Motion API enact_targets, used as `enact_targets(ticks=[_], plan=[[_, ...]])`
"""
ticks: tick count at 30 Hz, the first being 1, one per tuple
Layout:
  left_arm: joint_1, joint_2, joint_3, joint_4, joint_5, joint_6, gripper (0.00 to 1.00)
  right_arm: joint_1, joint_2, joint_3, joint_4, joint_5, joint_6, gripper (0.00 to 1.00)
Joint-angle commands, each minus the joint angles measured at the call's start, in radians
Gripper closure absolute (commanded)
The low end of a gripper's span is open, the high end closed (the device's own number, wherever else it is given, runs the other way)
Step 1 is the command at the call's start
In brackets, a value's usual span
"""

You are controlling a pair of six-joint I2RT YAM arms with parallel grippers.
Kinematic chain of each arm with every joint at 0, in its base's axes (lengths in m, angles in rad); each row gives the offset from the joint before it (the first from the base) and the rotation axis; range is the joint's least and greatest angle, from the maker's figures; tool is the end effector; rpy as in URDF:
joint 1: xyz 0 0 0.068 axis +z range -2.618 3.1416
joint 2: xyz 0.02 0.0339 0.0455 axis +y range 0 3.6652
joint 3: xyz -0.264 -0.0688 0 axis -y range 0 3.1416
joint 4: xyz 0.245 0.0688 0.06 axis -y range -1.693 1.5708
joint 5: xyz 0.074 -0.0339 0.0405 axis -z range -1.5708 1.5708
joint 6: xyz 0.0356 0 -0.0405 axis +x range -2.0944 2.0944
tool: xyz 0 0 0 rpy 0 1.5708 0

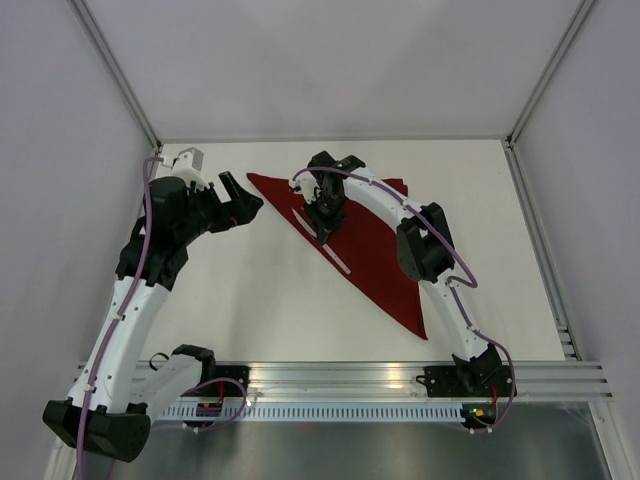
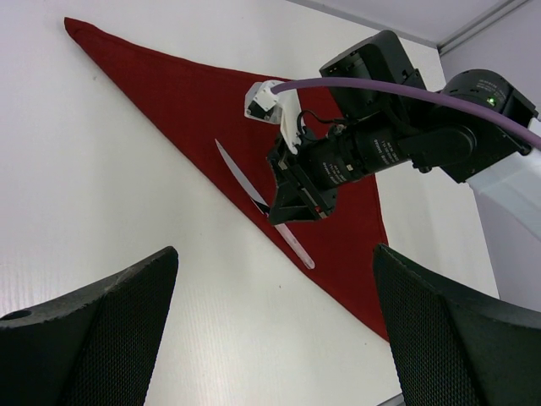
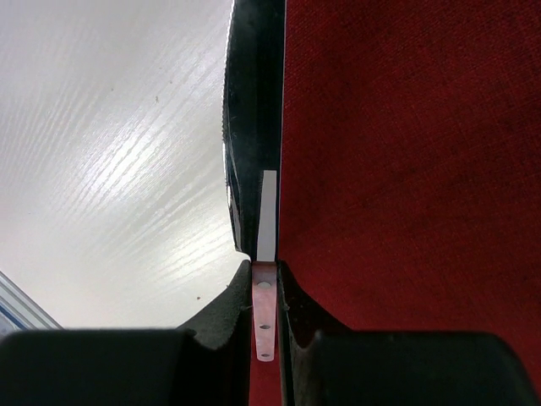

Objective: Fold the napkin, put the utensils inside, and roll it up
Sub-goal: Place the utensil onto the napkin

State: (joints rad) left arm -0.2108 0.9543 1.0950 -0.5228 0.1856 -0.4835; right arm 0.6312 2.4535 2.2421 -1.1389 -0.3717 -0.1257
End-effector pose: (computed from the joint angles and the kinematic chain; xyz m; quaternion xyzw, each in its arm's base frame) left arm 0.1968 -0.0488 0.3820 -0.0607 0.8243 -0.2619 0.4982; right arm 0.3956 0.3052 0.1838 -0.3798 0.9002 0.2049 0.0588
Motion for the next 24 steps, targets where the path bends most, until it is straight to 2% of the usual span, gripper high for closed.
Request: enact_targets(ticks=[1, 16, 20, 24], plan=[[0.002, 0.003, 0.029, -0.002, 0.002, -0.001, 0.00, 0.009, 0.019, 0.053, -0.021, 0.073, 0.092, 1.00], [0.002, 0.006, 0.016, -0.002, -0.005, 0.010, 0.00, 0.009, 0.047, 0.048, 0.011, 0.091, 0.106, 0.99], [0.001, 0.006, 0.011, -0.002, -0.008, 0.013, 0.00, 0.009, 0.047, 0.048, 0.014, 0.097, 0.107, 0.91], [0.001, 0.006, 0.008, -0.002, -0.011, 0.016, 0.00, 0.009, 0.048, 0.048, 0.021, 0.105, 0.110, 0.90]])
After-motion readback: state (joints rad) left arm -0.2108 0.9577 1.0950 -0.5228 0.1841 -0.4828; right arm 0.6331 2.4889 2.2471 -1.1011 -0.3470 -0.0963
